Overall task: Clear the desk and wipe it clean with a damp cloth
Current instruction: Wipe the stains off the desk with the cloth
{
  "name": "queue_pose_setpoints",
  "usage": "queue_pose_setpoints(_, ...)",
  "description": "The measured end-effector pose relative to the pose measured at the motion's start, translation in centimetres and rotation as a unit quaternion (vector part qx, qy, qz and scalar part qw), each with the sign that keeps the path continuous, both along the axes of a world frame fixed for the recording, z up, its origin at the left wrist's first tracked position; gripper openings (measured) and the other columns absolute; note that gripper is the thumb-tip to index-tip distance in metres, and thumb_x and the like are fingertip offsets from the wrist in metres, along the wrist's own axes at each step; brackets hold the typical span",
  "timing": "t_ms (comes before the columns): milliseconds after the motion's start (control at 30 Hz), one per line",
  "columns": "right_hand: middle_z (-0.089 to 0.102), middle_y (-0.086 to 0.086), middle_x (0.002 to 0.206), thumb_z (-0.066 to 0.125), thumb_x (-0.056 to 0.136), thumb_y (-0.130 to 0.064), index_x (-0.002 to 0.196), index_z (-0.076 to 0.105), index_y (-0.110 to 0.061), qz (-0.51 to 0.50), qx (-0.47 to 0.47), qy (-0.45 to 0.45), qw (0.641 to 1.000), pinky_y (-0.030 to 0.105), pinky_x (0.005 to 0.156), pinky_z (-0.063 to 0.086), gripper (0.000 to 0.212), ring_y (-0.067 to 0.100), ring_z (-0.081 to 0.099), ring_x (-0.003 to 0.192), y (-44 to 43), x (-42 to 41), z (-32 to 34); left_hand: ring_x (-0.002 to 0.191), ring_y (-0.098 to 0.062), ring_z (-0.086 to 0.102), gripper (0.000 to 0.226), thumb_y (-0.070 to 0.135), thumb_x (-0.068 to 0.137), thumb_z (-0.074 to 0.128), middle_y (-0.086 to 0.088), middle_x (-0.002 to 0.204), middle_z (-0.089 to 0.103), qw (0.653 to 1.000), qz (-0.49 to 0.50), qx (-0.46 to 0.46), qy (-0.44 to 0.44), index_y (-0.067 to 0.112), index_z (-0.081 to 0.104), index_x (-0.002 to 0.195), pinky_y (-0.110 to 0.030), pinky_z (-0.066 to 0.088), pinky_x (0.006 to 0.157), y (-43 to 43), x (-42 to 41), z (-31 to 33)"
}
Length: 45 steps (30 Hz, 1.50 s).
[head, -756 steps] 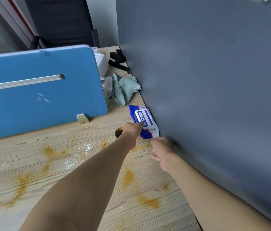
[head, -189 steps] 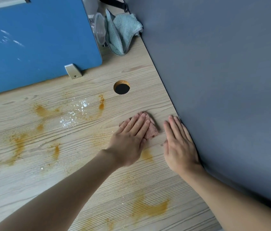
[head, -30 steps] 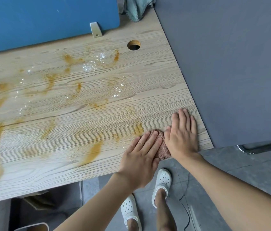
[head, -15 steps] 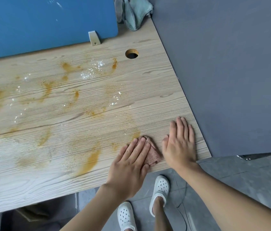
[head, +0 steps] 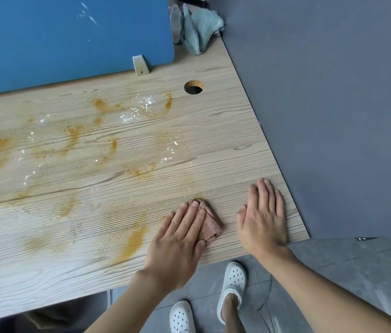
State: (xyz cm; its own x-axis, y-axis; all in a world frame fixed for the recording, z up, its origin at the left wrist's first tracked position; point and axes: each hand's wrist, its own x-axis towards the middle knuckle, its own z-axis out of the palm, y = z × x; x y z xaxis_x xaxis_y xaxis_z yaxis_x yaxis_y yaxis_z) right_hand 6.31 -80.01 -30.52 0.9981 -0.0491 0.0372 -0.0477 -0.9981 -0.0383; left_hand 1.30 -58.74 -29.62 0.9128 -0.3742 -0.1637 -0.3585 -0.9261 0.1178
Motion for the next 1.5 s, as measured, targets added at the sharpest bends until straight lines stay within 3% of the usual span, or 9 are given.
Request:
queue_pose_setpoints(133, 0.041, 0.022, 0.152, 0.034, 0.091, -0.032, 0.140, 0.049, 0.000, 0.000, 0.000, -0.002, 1.000, 0.052, 0.121, 0.021, 0.060, 0.036, 0.031, 0.146, 0.1, 0.0, -0.1, 0.151, -0.031, 0.018, 0.062, 0.042, 0.101, 0.027, -0.008, 0.163, 0.024, 1.000, 0.009, 0.005, 0.003, 0.013, 0.030, 0.155, -0.047, 0.017, 0.115, -2.6, 1.2, -0.2)
queue_pose_setpoints(467, 0.040, 0.022, 0.153, 0.035, 0.091, -0.032, 0.141, 0.049, 0.001, 0.000, -0.006, 0.003, 1.000, 0.052, 0.121, 0.019, 0.061, 0.037, 0.030, 0.146, 0.1, 0.0, -0.2, 0.152, -0.029, 0.015, 0.062, 0.042, 0.101, 0.025, -0.007, 0.164, 0.019, 1.000, 0.024, 0.014, 0.009, 0.013, 0.027, 0.156, -0.046, 0.017, 0.117, -0.7, 1.1, 0.2)
queue_pose_setpoints(633, 0.040, 0.022, 0.152, 0.035, 0.091, -0.032, 0.140, 0.049, 0.000, 0.002, -0.006, 0.000, 1.000, 0.052, 0.121, 0.021, 0.061, 0.037, 0.031, 0.146, 0.0, 0.0, -0.2, 0.152, -0.029, -0.008, 0.065, 0.044, 0.100, 0.009, -0.004, 0.165, -0.003, 0.999, 0.019, 0.003, 0.029, 0.015, 0.006, 0.159, -0.049, 0.010, 0.124, -3.3, 2.8, 0.0)
queue_pose_setpoints(867, 0.040, 0.023, 0.153, 0.033, 0.091, -0.032, 0.140, 0.049, 0.002, 0.000, -0.002, -0.002, 1.000, 0.052, 0.121, 0.020, 0.061, 0.037, 0.030, 0.146, 0.0, -0.1, -0.2, 0.152, -0.028, 0.014, 0.062, 0.042, 0.102, 0.025, -0.007, 0.164, 0.019, 0.999, 0.027, 0.020, 0.016, 0.013, 0.025, 0.157, -0.045, 0.016, 0.117, -0.4, 1.5, 0.5)
queue_pose_setpoints(933, 0.040, 0.023, 0.152, 0.034, 0.091, -0.031, 0.140, 0.049, 0.002, 0.001, -0.001, -0.003, 1.000, 0.052, 0.121, 0.019, 0.061, 0.037, 0.030, 0.146, 0.0, 0.0, -0.2, 0.153, -0.031, 0.007, 0.064, 0.042, 0.101, 0.017, -0.008, 0.165, 0.011, 0.998, 0.043, 0.019, 0.038, 0.013, 0.019, 0.158, -0.045, 0.011, 0.119, -1.7, 2.4, 0.7)
queue_pose_setpoints(1033, 0.040, 0.023, 0.152, 0.034, 0.091, -0.032, 0.139, 0.049, 0.002, -0.001, 0.002, -0.004, 1.000, 0.053, 0.121, 0.020, 0.061, 0.037, 0.031, 0.146, 0.1, 0.0, -0.2, 0.149, -0.027, -0.022, 0.069, 0.046, 0.094, -0.007, -0.003, 0.162, -0.021, 0.997, 0.049, 0.016, 0.058, 0.019, -0.010, 0.157, -0.044, -0.005, 0.124, -3.6, 4.2, 0.7)
queue_pose_setpoints(1167, 0.041, 0.023, 0.152, 0.031, 0.091, -0.032, 0.139, 0.049, 0.003, 0.004, 0.005, 0.001, 1.000, 0.053, 0.120, 0.021, 0.061, 0.038, 0.030, 0.146, -0.1, 0.0, -0.2, 0.153, -0.026, 0.008, 0.064, 0.045, 0.102, 0.018, -0.005, 0.165, 0.012, 0.999, 0.039, 0.018, 0.028, 0.014, 0.020, 0.158, -0.044, 0.015, 0.122, -2.0, 3.6, 0.8)
queue_pose_setpoints(1300, 0.041, 0.024, 0.152, 0.032, 0.091, -0.031, 0.139, 0.049, 0.003, 0.003, 0.007, -0.004, 1.000, 0.054, 0.120, 0.021, 0.061, 0.038, 0.030, 0.146, 0.0, -0.1, -0.3, 0.151, -0.029, 0.018, 0.063, 0.043, 0.101, 0.022, -0.008, 0.163, 0.021, 0.999, 0.040, 0.025, 0.027, 0.013, 0.028, 0.156, -0.045, 0.018, 0.119, -0.9, 2.9, 0.7)
queue_pose_setpoints(1500, 0.042, 0.024, 0.150, 0.033, 0.091, -0.030, 0.136, 0.050, 0.004, 0.008, 0.003, -0.004, 1.000, 0.053, 0.120, 0.021, 0.059, 0.039, 0.031, 0.145, -0.1, -0.2, -0.3, 0.151, -0.026, -0.021, 0.069, 0.047, 0.094, -0.004, -0.003, 0.163, -0.022, 0.996, 0.026, 0.046, 0.071, 0.021, -0.014, 0.157, -0.042, -0.009, 0.123, -2.8, 5.6, 1.9)
